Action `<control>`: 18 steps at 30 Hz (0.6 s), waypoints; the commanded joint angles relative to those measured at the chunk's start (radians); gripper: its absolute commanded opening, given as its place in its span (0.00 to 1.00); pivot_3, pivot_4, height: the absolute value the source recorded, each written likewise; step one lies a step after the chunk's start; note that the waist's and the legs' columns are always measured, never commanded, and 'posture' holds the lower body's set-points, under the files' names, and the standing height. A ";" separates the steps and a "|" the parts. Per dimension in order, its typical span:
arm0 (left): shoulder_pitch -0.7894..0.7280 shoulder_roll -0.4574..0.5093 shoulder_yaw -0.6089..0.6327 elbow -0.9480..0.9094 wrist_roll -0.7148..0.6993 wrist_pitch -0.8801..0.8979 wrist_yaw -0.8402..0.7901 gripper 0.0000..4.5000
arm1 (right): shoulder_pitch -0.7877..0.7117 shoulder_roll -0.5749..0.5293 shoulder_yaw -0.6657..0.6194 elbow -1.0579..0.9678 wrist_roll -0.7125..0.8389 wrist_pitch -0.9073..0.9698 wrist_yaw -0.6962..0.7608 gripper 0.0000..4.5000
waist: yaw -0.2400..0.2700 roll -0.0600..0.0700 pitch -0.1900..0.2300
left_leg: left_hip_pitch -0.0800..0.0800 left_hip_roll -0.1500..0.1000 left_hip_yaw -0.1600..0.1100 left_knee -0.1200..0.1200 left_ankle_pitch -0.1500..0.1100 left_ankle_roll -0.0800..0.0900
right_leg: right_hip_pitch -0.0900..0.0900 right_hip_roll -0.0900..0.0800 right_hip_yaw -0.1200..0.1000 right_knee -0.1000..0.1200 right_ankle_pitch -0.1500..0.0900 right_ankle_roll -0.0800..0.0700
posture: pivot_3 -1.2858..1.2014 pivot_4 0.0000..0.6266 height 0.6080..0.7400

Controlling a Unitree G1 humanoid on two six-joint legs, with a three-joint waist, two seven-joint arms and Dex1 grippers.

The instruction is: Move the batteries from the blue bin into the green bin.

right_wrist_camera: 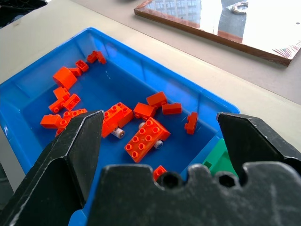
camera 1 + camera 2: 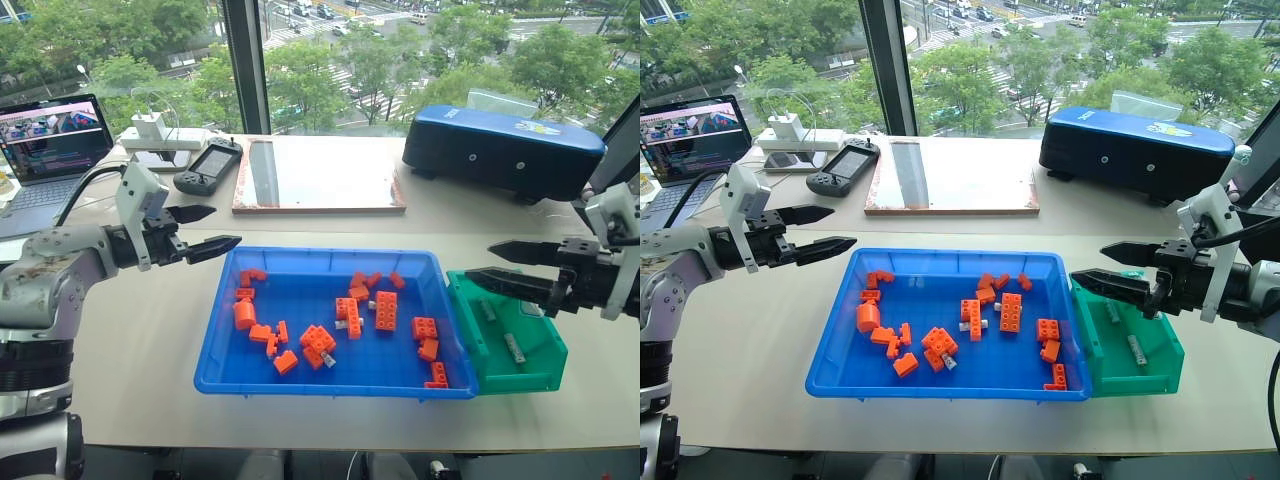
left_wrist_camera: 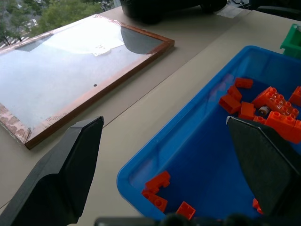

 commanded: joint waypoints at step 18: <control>-0.133 0.098 -0.190 -0.177 -0.086 0.064 -0.350 1.00 | -0.461 0.012 0.794 -0.001 -0.393 -0.178 0.110 0.99 | -0.018 0.000 0.001 | -0.008 0.000 0.001 0.001 0.000 0.000 | -0.011 0.001 0.001 0.002 0.000 0.000 | 0.52 0.24 0.94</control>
